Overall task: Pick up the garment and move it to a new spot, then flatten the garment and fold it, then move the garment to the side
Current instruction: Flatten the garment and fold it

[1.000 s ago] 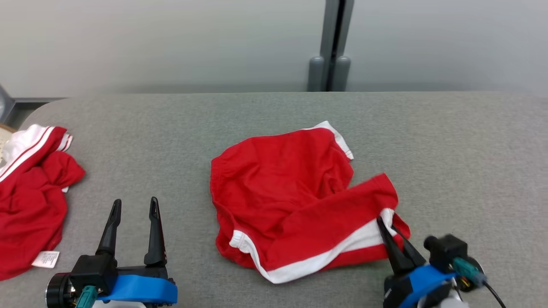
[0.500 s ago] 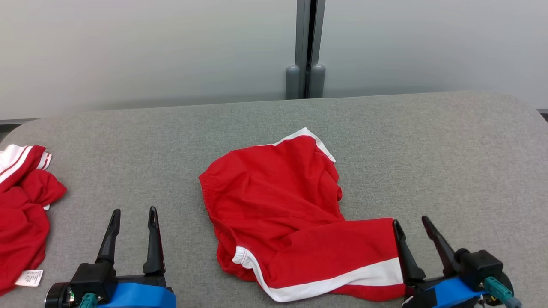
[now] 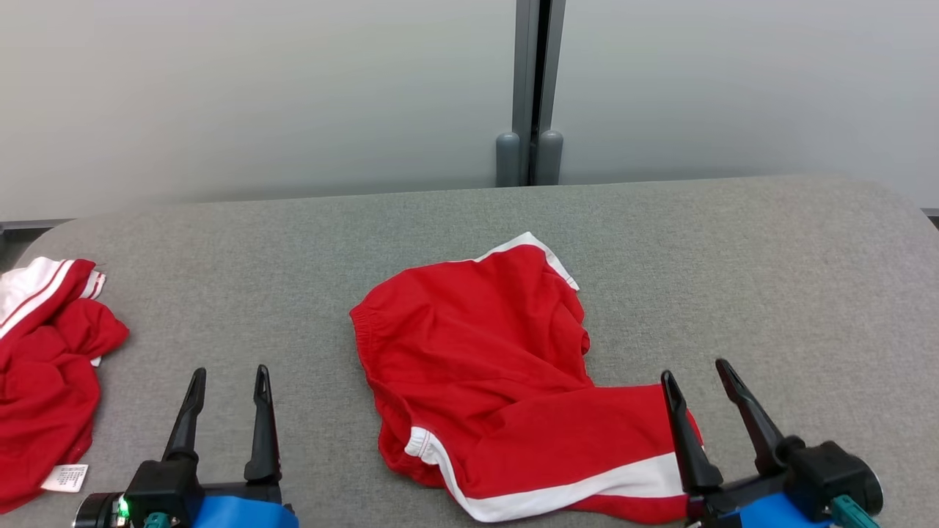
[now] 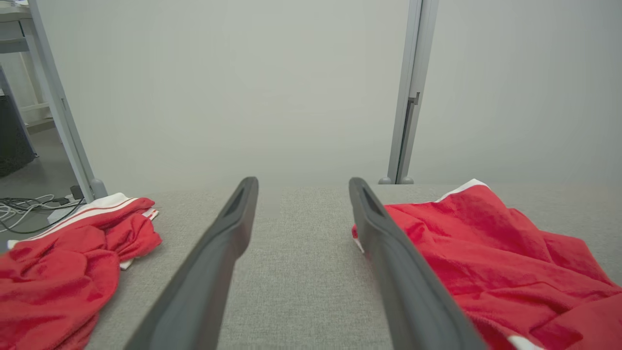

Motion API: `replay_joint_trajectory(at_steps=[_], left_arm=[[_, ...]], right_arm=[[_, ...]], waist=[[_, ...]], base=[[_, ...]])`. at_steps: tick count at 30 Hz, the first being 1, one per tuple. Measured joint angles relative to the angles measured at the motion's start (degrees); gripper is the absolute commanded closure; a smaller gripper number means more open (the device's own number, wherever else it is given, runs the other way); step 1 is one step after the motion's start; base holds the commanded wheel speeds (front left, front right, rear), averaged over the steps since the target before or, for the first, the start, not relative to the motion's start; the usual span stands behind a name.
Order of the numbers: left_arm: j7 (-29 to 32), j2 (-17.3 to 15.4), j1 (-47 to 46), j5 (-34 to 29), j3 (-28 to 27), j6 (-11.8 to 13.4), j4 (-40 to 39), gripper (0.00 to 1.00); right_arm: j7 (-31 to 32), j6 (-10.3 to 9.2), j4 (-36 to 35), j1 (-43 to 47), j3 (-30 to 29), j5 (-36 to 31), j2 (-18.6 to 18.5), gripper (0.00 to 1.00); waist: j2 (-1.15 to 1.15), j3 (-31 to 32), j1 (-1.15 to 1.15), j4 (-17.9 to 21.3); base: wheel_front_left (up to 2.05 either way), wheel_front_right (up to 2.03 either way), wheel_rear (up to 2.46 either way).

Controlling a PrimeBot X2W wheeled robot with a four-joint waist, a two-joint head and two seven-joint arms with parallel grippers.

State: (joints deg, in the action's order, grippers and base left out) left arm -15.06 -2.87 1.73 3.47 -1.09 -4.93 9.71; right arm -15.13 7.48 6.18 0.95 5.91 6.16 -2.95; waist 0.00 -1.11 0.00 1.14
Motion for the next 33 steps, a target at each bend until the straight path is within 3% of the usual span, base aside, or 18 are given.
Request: replay_joint_trajectory(at_steps=[24,33], left_arm=[[0.0,0.0,1.1,-0.4,-1.2,-0.7,1.1,0.0],[0.0,-0.3,-0.2,-0.2,6.6,-2.2,4.1,0.0]], right_arm=[[0.0,0.0,3.5,2.9,-2.3,0.6,0.0,0.0],[0.0,0.0,12.6,1.1,-4.8,-1.0,0.0,0.0]], waist=[[0.0,0.2,0.0,-0.1],[0.0,-0.7,0.0,0.8]], base=[[0.0,0.0,0.0],[0.0,0.0,0.0]])
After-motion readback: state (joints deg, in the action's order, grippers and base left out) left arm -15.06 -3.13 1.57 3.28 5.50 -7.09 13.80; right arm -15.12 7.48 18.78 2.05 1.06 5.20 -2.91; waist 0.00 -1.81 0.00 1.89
